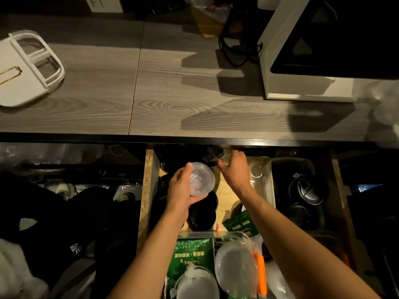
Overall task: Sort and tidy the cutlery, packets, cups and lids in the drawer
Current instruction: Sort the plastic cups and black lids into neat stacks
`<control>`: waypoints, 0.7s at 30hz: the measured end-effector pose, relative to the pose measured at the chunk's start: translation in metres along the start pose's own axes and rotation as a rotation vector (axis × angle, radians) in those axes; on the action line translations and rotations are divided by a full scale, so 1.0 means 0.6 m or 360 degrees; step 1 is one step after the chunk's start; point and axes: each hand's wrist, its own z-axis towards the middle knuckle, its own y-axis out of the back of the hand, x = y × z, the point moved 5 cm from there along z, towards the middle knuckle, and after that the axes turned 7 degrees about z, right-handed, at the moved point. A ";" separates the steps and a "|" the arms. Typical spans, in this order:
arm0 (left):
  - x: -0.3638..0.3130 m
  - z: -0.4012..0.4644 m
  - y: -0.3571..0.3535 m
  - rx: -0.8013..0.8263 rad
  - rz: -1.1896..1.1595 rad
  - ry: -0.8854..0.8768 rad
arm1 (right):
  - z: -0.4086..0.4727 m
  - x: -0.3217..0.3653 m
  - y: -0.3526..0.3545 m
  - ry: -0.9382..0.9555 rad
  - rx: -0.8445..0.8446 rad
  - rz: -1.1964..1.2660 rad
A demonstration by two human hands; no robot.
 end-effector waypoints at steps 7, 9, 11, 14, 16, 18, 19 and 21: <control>0.023 0.011 0.021 -0.0103 -0.0002 0.0013 | 0.028 -0.002 -0.041 0.0000 0.0188 -0.0177; 0.023 0.010 0.025 -0.0122 0.0001 -0.0003 | 0.018 -0.004 -0.044 0.0025 0.0143 -0.0185; 0.024 0.007 0.028 -0.0140 -0.0006 -0.0008 | 0.004 -0.009 -0.047 0.0061 0.0161 -0.0055; 0.027 0.000 0.030 -0.0148 -0.0008 -0.0010 | -0.028 -0.016 -0.038 0.0118 0.0196 0.0174; 0.030 -0.006 0.028 -0.0145 0.0014 -0.0016 | -0.047 -0.019 -0.015 0.0084 0.0108 0.0377; 0.033 -0.012 0.024 -0.0139 0.0026 -0.0019 | -0.064 -0.024 0.017 0.0081 -0.0059 0.0485; 0.035 -0.015 0.021 -0.0140 0.0023 -0.0014 | -0.074 -0.027 0.035 0.0082 -0.0150 0.0544; 0.041 -0.021 0.015 -0.0145 0.0027 0.0019 | -0.097 -0.028 0.071 0.0092 -0.0297 0.0722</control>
